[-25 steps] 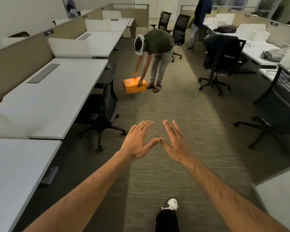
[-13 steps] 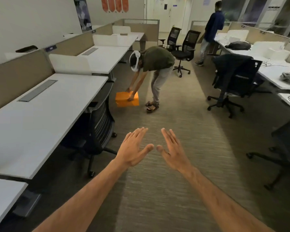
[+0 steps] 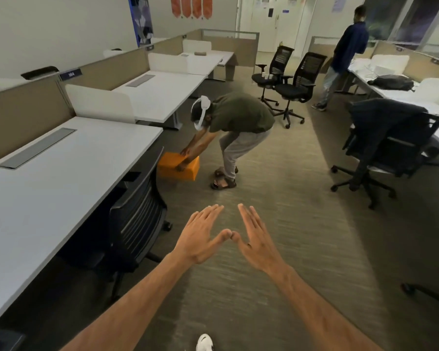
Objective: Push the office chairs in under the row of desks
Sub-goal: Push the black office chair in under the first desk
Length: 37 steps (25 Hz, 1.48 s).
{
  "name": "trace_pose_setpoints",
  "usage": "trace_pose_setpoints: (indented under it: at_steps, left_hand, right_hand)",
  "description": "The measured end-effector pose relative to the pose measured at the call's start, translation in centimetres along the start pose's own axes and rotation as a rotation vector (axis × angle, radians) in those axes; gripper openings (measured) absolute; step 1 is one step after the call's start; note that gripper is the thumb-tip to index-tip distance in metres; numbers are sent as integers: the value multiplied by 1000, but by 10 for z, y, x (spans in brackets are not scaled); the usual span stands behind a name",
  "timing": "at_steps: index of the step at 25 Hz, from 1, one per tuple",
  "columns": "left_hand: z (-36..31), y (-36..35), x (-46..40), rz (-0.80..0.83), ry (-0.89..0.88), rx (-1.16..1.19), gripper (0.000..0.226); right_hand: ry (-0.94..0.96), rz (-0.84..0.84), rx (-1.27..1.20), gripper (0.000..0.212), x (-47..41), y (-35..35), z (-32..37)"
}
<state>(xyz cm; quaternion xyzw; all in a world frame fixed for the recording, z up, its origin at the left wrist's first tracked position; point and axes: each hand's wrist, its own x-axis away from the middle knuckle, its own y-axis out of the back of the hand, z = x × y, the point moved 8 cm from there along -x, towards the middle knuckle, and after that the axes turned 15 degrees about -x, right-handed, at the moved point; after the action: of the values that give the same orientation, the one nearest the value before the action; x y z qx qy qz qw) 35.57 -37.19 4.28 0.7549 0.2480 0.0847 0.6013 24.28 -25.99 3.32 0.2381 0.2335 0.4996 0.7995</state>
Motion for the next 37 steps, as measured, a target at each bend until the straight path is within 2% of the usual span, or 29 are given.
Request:
trace_pose_setpoints:
  at_steps: [9,12,17,21,26,31,37]
  left_hand:
    - [113,-12,-181,21,138,24,91]
    - [149,-23,-222,26,220,-9,90]
    - [212,-16,-255,-26,502,-33,95]
    - [260,8,-246,-133,772,-102,93]
    - [310,-2,-199,-121,1089,-81,93]
    - [378,-19,-173,18,1179,-155,89]
    - [419,-43,-145,143,1282,-244,89]
  right_hand:
    - [42,73,-23,76,-229,26,-69]
    - [78,160,-12,75,-300,14,-95]
    - [245,403,-38,78,-414,-28,-100]
    - [440,588,-10,77,-488,-69,-75]
    - [561,815,12,77,-538,-142,-45]
    - [612,920,65,78,-568,-215,-22]
    - [646,1067,242,75,-596,-280,-20]
